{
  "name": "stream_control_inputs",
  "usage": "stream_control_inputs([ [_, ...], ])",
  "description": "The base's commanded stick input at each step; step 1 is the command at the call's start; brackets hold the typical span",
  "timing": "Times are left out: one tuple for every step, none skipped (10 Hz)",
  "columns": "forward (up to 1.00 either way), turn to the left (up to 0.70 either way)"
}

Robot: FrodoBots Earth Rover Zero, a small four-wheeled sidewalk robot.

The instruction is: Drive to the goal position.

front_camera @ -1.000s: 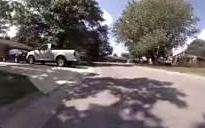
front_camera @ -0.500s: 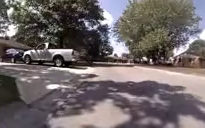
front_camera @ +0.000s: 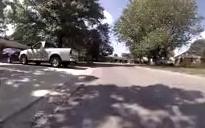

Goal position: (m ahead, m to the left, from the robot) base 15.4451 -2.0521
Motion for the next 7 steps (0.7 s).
stream_control_inputs([
  [1.0,0.0],
  [1.0,0.0],
  [1.0,0.0],
  [1.0,0.0],
  [1.0,0.0],
  [1.0,0.0],
  [1.0,0.0],
])
